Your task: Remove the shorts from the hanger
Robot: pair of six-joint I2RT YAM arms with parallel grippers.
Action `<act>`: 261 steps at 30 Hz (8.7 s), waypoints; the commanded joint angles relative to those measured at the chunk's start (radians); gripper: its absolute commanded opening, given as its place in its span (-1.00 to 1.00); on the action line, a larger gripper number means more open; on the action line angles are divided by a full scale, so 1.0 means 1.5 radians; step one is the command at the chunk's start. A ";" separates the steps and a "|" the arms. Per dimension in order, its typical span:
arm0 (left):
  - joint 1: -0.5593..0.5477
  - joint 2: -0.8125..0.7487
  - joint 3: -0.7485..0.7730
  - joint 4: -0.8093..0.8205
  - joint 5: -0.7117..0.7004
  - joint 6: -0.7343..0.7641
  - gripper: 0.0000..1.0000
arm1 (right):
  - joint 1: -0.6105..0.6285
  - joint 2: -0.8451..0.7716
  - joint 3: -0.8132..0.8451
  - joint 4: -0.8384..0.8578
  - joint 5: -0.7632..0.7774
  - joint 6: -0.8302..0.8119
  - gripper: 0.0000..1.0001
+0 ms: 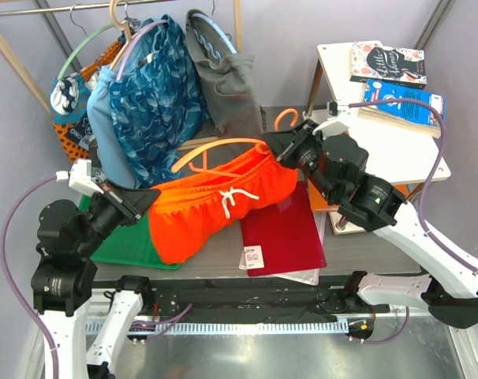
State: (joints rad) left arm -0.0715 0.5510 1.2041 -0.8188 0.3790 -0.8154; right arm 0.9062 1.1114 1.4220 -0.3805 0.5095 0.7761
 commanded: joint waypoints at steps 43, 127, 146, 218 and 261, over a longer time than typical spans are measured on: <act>0.004 0.333 0.688 0.084 -0.300 0.145 -0.99 | -0.013 -0.184 0.046 0.078 -0.190 -0.093 -0.98; -0.008 0.190 -0.385 0.037 -0.394 -0.162 -0.02 | -0.013 -0.159 -0.120 0.134 -0.241 -0.019 -0.98; -0.009 0.092 -0.081 0.173 0.194 -0.051 0.71 | -0.013 -0.150 -0.193 0.085 -0.235 -0.102 -0.98; -0.389 -0.002 0.063 -0.181 -0.371 0.172 -0.99 | -0.022 -0.232 -0.337 -0.095 -0.151 -0.040 0.99; -0.329 0.370 0.222 0.447 -0.702 0.438 -1.00 | -0.022 -0.563 -0.418 -0.144 -0.135 0.008 0.94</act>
State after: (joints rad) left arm -0.6186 1.0779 1.5692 -0.3920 -0.6613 -0.1860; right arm 0.8745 0.2783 0.7372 -0.5705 0.2485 0.7940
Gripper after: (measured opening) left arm 0.180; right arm 0.970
